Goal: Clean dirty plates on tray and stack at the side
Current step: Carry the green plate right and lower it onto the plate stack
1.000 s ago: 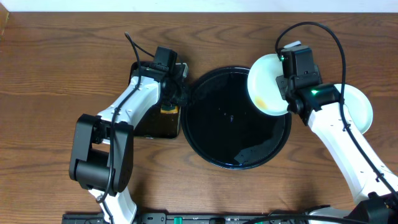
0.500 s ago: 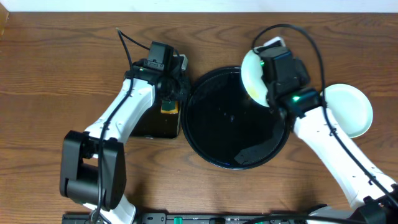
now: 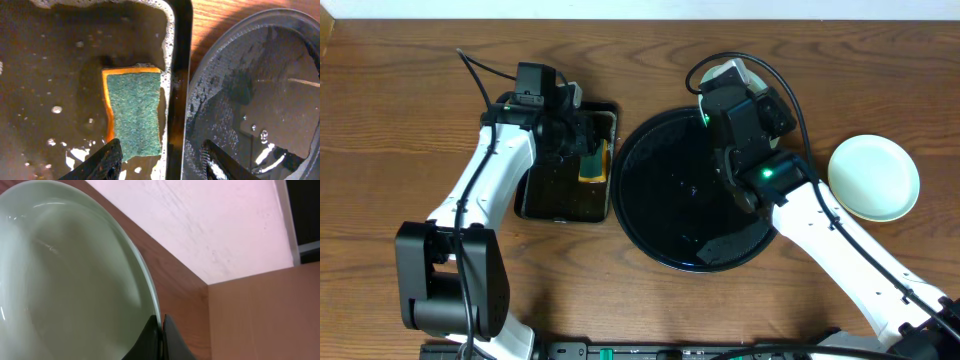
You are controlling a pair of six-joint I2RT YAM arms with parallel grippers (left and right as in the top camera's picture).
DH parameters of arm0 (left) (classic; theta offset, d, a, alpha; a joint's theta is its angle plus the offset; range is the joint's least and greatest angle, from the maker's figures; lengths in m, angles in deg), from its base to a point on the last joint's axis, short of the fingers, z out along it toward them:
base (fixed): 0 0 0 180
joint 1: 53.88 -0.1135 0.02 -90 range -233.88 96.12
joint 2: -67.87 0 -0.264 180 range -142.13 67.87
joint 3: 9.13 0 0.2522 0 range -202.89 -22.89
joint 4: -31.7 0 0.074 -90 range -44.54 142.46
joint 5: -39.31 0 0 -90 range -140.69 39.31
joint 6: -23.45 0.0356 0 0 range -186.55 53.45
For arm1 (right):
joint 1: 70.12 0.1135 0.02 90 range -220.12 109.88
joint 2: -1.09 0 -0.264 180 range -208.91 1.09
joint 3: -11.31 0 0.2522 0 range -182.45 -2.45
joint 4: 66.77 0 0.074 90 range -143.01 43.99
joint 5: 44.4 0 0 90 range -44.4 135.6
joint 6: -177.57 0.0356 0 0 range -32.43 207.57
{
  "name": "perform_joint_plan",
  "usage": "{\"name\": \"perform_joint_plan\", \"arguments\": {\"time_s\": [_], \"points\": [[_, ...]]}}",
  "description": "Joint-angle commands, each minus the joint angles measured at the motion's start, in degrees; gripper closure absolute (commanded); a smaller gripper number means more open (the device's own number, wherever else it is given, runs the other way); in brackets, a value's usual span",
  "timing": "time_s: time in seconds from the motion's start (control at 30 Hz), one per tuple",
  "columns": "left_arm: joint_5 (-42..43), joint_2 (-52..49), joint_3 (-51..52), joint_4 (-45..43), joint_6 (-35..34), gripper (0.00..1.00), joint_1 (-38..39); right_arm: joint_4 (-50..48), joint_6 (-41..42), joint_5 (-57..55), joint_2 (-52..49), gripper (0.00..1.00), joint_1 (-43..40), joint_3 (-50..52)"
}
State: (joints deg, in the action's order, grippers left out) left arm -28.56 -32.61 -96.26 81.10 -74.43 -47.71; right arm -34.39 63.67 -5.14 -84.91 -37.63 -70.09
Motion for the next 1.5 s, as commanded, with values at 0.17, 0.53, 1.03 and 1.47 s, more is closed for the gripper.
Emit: {"name": "perform_joint_plan", "arguments": {"time_s": [0.17, 0.53, 1.03, 1.47], "points": [[-0.31, 1.16, 0.11, 0.11, -0.09, 0.46, -0.15, -0.44, -1.09, -3.08, 1.05, 0.99, 0.28, 0.2], [-0.31, 1.16, 0.11, 0.13, -0.09, 0.46, -0.15, -0.68, 2.29, -3.06, 1.05, 0.99, 0.24, 0.2], [-0.35, 1.16, 0.11, 0.74, -0.09, 0.46, -0.15, 19.04, 45.38, 22.16, 1.01, 0.99, -20.61, 0.2], [-0.35, 1.16, 0.11, 1.44, -0.09, 0.46, -0.15, 22.8, 47.25, 40.39, -1.29, 0.99, -51.12, 0.26]]}}
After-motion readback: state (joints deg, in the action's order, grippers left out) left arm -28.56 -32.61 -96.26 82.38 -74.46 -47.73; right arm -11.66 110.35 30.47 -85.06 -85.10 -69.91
